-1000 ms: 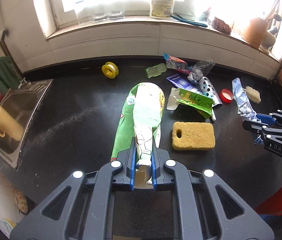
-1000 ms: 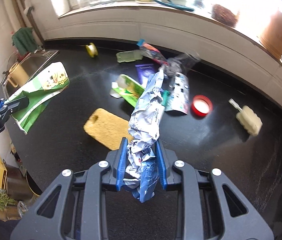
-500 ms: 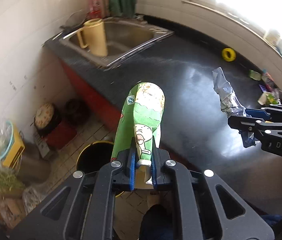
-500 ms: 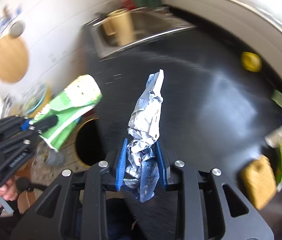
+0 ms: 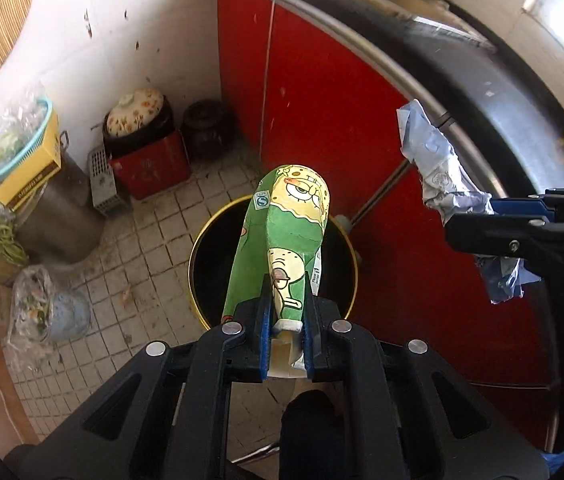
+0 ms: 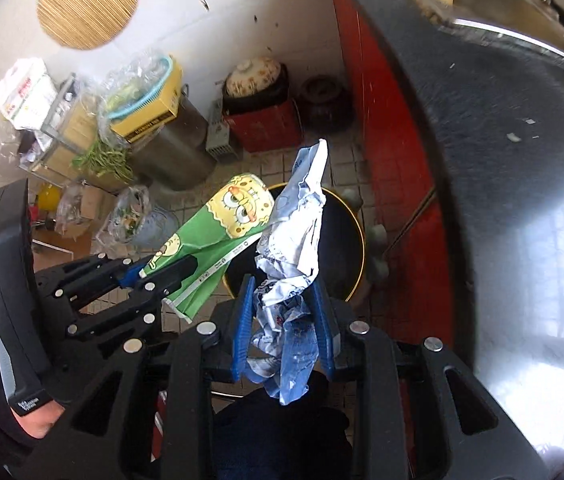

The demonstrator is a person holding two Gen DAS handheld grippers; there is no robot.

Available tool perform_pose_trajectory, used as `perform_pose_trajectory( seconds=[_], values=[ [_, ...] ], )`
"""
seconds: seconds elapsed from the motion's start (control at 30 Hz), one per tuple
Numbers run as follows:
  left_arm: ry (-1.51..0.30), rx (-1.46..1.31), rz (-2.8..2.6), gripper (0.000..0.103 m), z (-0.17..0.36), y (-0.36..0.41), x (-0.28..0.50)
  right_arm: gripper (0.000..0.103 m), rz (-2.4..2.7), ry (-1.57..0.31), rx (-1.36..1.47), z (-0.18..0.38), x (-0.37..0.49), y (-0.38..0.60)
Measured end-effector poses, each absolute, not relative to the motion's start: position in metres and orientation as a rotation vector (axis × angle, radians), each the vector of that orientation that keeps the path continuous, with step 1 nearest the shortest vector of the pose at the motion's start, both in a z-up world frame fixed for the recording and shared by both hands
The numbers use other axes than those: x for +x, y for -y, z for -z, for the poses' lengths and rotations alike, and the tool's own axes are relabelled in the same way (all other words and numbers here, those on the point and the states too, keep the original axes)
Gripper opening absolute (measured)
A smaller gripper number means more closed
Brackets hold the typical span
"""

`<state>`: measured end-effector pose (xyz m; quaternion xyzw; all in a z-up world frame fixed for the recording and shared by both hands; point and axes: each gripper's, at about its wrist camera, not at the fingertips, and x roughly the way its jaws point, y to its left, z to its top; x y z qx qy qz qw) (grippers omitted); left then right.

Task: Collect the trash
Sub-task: 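Carry carton and foil to the floor bin and open both tools over it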

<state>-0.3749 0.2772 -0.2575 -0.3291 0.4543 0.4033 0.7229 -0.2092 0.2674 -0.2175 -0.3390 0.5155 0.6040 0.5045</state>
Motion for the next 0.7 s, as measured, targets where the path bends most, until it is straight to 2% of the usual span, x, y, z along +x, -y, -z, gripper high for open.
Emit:
perform_pose_trajectory(
  seconds=[0.37,0.4,0.43,0.53,0.57,0.6,0.63,0.7],
  values=[
    [-1.044,-0.808,-0.87,0.012,0.31,-0.301,-0.382,0.029,-1.414,-1.266,-0.905,0.266,-0.216,-0.312],
    [-1.045,-0.813,-0.864,0.012,0.314,-0.304,-0.383,0.031,-1.414,-1.268,-0.906,0.268,-0.215,-0.314],
    [-1.051,-0.813,-0.859,0.014,0.316,-0.304,-0.382,0.038,-1.407,-1.265,-0.914,0.27,-0.215,-0.316],
    [-1.06,-0.812,-0.866,0.04,0.323,-0.308,-0.383,0.05,-1.413,-1.266,-0.905,0.273,-0.215,-0.32],
    [-1.053,-0.821,-0.864,0.056,0.323,-0.307,-0.384,0.06,-1.414,-1.262,-0.908,0.272,-0.216,-0.32],
    [-1.048,-0.821,-0.867,0.067,0.323,-0.307,-0.384,0.064,-1.415,-1.247,-0.91,0.27,-0.217,-0.32],
    [-1.044,-0.815,-0.873,0.069,0.321,-0.306,-0.385,0.069,-1.419,-1.239,-0.908,0.266,-0.217,-0.318],
    [-1.047,-0.814,-0.875,0.073,0.315,-0.305,-0.386,0.07,-1.434,-1.228,-0.905,0.257,-0.217,-0.315]
  ],
)
